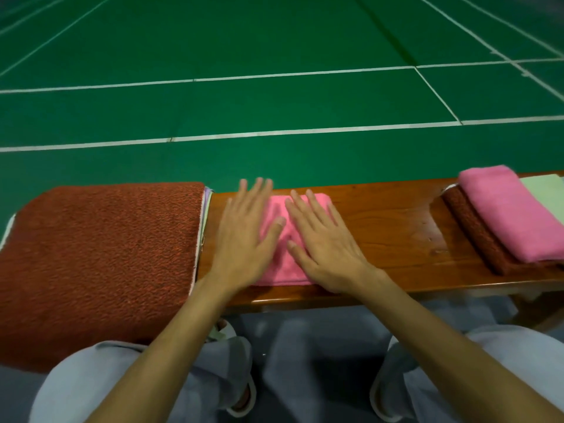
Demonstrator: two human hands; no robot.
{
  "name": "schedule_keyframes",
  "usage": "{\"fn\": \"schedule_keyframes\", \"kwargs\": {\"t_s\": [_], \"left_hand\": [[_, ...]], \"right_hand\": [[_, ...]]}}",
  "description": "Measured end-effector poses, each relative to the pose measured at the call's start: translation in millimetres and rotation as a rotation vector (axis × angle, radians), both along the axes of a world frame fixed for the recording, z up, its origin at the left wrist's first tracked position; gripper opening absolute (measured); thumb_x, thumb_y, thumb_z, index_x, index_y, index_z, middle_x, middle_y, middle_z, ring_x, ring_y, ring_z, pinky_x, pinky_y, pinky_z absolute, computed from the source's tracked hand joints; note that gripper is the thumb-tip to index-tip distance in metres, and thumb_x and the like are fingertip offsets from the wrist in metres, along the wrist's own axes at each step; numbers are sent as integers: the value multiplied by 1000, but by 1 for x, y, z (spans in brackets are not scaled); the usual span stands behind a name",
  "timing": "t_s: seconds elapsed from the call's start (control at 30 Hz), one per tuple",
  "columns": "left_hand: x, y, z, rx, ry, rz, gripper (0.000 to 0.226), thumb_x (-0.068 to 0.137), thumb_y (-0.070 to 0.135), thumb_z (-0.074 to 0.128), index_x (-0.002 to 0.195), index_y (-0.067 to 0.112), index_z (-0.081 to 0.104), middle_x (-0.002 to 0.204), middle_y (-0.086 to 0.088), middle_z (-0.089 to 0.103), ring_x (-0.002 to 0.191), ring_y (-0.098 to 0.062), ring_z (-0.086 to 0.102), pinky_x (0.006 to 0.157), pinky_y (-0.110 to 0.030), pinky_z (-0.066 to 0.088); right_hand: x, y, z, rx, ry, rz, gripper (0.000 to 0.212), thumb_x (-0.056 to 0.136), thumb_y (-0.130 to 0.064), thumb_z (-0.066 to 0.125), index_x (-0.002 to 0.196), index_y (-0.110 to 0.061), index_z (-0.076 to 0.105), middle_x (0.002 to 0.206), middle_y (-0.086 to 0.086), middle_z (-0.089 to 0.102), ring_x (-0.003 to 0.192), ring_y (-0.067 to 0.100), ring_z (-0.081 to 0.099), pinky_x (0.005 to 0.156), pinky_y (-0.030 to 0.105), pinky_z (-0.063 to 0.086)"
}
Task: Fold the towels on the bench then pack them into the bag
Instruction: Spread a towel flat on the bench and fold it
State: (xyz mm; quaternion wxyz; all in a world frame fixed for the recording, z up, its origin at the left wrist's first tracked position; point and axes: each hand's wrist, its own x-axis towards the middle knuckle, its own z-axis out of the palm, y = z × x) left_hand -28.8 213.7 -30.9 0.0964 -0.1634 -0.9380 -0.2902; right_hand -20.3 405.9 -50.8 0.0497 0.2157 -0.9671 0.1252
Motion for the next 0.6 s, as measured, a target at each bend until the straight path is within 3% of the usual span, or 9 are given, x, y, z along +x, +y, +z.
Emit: {"fn": "schedule_keyframes", "kwargs": {"t_s": [0.07,0.17,0.37,0.43,0.5,0.6], "left_hand": [[9,8,-18,-266,-67,-130,67,105,55,16,164,27,3,171,5,-6,158,-15,-14,129,-45,-3],[14,11,-41,-428,-155,-133,68,105,60,5,163,27,-8,170,5,-16,156,-15,-21,128,-50,-3],[12,-8,-42,-427,-198,-86,83,96,69,0,164,22,-8,169,5,-21,154,-12,-25,126,-42,-11],[12,-20,-41,-393,-234,-98,85,94,72,2,163,23,-10,168,7,-24,154,-14,-26,127,-46,-9],[16,-30,-37,-365,-228,-129,85,94,73,7,164,26,-8,168,8,-23,154,-15,-26,128,-49,-7],[31,-38,-34,-323,-103,-229,88,95,78,26,165,29,5,171,8,-9,157,-15,-18,127,-45,-6]], "right_hand": [[-2,2,-12,99,-113,17,76,100,-59,4,163,-19,-5,170,1,-14,155,20,-21,126,54,-1],[-6,16,-21,131,-129,17,82,95,-64,3,164,-18,-3,170,0,-14,155,17,-22,126,53,-3],[-9,47,-27,29,-146,-10,77,99,-62,11,164,-23,-1,170,-8,-12,155,12,-19,127,52,2],[-7,52,-26,-12,-142,-23,77,99,-62,13,164,-22,2,170,-8,-8,155,11,-17,127,52,4],[-2,53,-23,-114,-110,-43,78,100,-62,21,164,-18,11,171,-4,3,157,13,-7,127,51,11],[19,55,-14,-186,25,28,87,95,-69,45,158,-11,34,166,5,30,156,21,21,123,50,27]]}}
